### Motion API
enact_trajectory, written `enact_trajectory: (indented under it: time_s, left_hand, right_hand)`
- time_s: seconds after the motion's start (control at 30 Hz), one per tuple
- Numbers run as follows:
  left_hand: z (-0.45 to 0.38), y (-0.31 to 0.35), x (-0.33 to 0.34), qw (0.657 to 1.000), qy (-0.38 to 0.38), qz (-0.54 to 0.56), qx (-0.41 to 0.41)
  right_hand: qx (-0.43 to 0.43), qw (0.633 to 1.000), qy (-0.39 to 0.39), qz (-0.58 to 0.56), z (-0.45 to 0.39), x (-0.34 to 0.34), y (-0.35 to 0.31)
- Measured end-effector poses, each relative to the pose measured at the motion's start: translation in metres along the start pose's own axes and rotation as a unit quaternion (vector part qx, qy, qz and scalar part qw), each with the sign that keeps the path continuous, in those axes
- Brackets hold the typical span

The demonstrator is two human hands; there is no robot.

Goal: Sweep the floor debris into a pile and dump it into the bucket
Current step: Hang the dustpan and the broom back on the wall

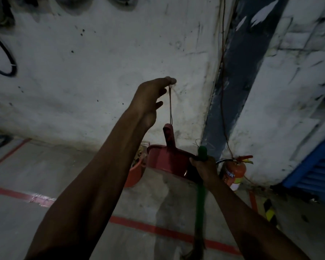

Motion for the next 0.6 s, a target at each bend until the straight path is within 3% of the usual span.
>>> enact_trajectory:
  time_s: [0.07, 0.13, 0.2, 0.27, 0.43, 0.6]
  left_hand:
    - [-0.011, -0.001, 0.009, 1.0, -0.003, 0.017, 0.021]
    - [-0.019, 0.003, 0.013, 0.993, 0.022, -0.084, 0.079]
    - [-0.022, 0.011, 0.017, 0.946, 0.071, -0.277, 0.154]
    - [-0.023, 0.016, 0.022, 0.896, 0.126, -0.373, 0.205]
    - [-0.025, 0.017, 0.04, 0.861, 0.205, -0.417, 0.209]
    - [-0.04, 0.018, 0.063, 0.935, 0.145, -0.255, 0.198]
  right_hand:
    - [0.0, 1.0, -0.012, -0.009, 0.0, -0.01, -0.002]
    - [0.002, 1.0, -0.018, -0.017, -0.003, -0.02, -0.001]
    - [0.003, 0.999, -0.025, -0.019, -0.006, -0.031, 0.001]
    - [0.006, 0.999, -0.041, -0.019, -0.01, -0.04, 0.005]
    - [-0.002, 0.997, -0.077, -0.003, -0.017, -0.061, 0.008]
    - [0.004, 0.996, -0.087, -0.014, -0.027, -0.089, 0.016]
Point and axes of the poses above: each hand's wrist, its own z-axis away from the middle knuckle, its own x-axis out of the palm, y = z × x, the point moved 7 cm from there along -z, towards the middle knuckle, and after that the axes turned 12 degrees about -y, right-handed, at the moved point
